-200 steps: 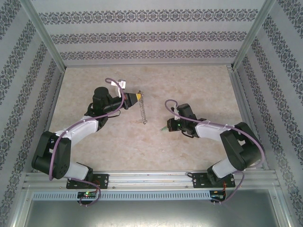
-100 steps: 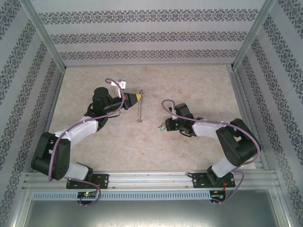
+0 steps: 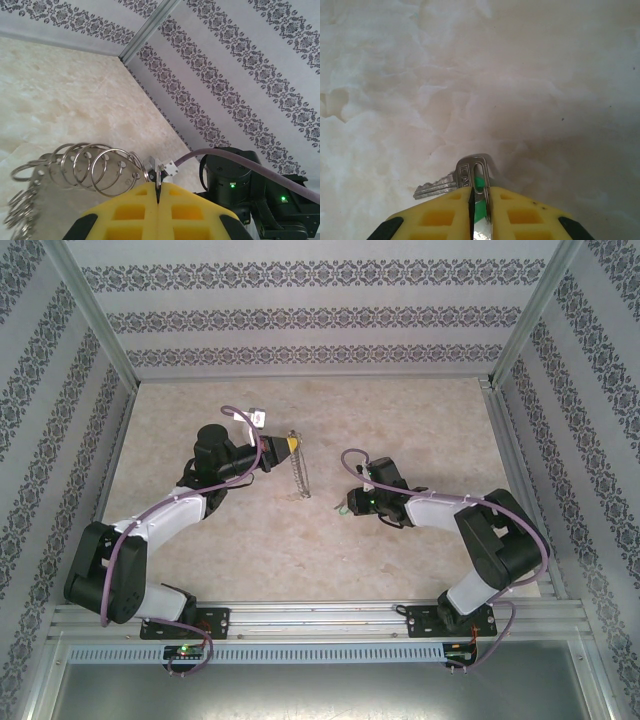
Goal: Put the keys on the keyring
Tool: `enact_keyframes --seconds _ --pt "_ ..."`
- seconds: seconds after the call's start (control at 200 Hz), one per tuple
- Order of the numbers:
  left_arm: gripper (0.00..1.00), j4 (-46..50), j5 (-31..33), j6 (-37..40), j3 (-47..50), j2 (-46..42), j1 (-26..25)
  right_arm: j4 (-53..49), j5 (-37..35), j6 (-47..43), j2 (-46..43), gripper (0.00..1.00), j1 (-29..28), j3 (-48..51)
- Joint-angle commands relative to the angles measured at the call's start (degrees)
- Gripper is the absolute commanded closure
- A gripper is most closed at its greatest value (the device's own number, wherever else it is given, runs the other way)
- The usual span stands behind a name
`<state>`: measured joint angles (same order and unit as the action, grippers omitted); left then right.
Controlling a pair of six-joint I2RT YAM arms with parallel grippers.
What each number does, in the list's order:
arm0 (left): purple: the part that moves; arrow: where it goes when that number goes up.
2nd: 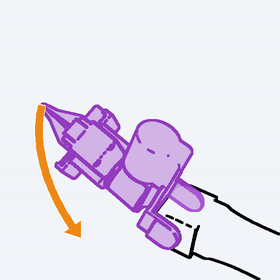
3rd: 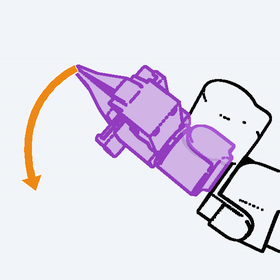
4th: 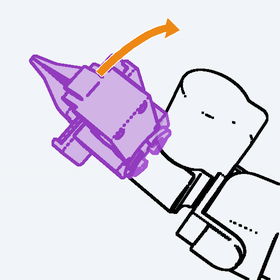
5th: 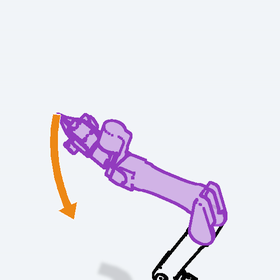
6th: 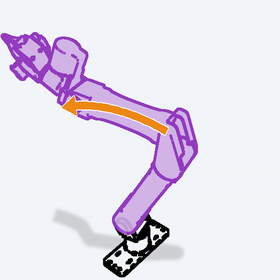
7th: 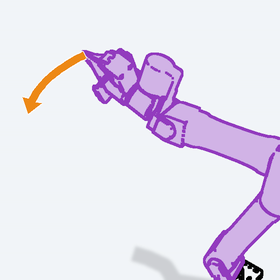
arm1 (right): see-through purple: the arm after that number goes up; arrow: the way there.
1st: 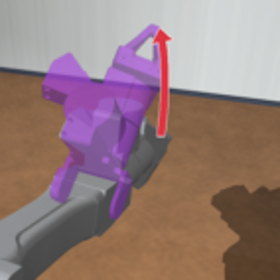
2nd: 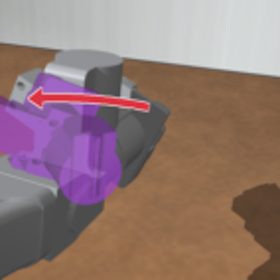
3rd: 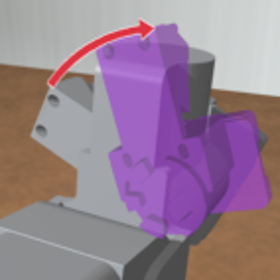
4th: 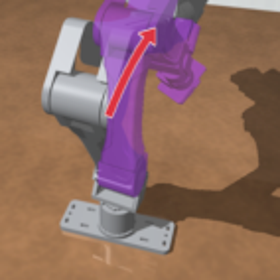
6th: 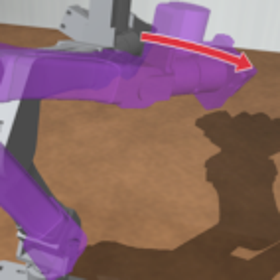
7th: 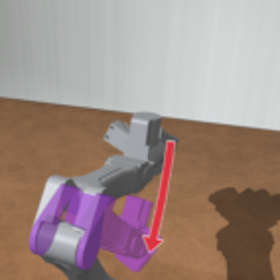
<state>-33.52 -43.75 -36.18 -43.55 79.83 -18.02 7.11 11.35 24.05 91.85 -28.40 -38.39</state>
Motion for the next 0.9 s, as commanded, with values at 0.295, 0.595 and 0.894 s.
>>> enact_keyframes --seconds 0.295,0.595,0.894 --pt "1.00 -0.58 -0.70 1.64 0.59 -2.19 -0.70 1.54 -0.90 0.64 2.59 0.87 -0.57 -1.51" --pt "1.00 -0.59 -0.80 1.67 0.65 -2.19 -0.66 2.16 -1.14 0.99 2.65 1.00 -0.26 -1.43" --pt "1.00 -0.50 -0.64 2.38 1.32 -2.69 -0.66 4.53 2.94 2.87 -2.70 1.00 2.63 1.31"
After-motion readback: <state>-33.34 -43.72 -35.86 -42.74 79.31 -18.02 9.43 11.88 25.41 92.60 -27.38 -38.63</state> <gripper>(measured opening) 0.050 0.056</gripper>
